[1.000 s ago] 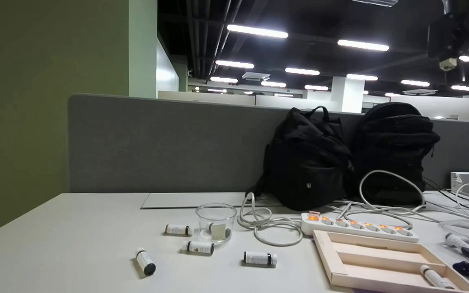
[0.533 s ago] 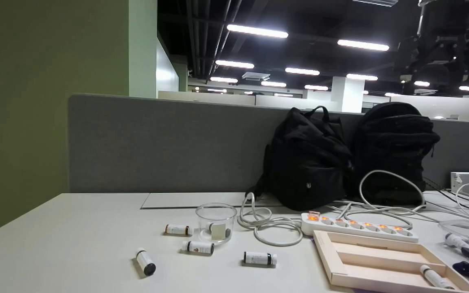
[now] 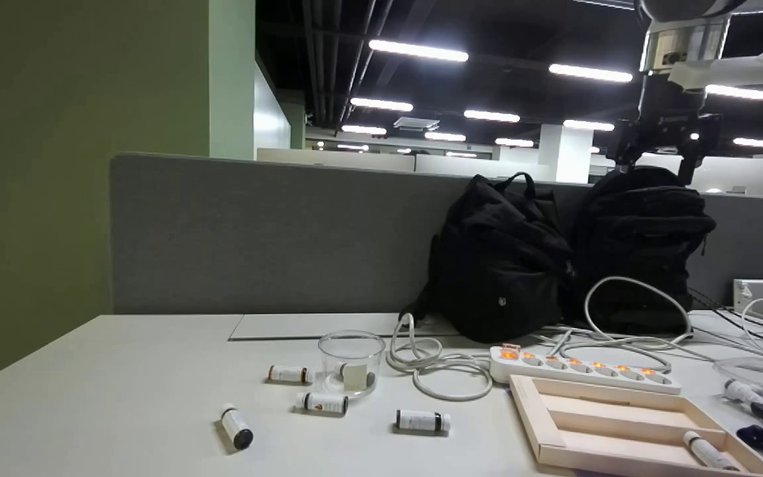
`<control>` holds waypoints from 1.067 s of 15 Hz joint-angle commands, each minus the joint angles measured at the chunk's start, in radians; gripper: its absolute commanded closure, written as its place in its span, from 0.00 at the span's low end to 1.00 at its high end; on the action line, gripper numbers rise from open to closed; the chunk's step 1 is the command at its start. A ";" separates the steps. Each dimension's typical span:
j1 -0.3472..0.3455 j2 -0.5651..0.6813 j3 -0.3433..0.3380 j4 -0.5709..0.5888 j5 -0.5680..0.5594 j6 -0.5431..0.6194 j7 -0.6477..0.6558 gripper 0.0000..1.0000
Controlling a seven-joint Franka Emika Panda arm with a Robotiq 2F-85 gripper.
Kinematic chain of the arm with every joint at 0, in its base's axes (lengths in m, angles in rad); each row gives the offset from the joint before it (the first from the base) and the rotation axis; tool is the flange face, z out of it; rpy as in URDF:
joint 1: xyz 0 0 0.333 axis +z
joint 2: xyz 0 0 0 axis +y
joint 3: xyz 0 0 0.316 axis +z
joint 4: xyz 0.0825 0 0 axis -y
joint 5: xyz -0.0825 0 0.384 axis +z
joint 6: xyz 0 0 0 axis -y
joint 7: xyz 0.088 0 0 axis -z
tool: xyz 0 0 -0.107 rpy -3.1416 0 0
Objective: Turn on the third last switch to the left
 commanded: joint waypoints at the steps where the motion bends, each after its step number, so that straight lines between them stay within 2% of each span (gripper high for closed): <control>1: 0.019 -0.002 -0.018 -0.001 -0.005 -0.003 0.002 0.00; 6: 0.023 -0.040 -0.015 -0.017 -0.004 -0.005 0.002 0.00; 8: 0.004 0.027 -0.007 0.003 -0.051 0.094 0.048 0.00; 10: 0.001 0.124 -0.016 0.048 -0.051 0.168 0.055 0.00; 11: -0.001 0.167 -0.022 0.065 -0.049 0.203 0.057 0.25; 12: 0.005 0.228 -0.030 0.085 -0.030 0.238 0.051 0.25; 16: 0.038 0.446 -0.042 0.169 0.101 0.301 0.023 0.55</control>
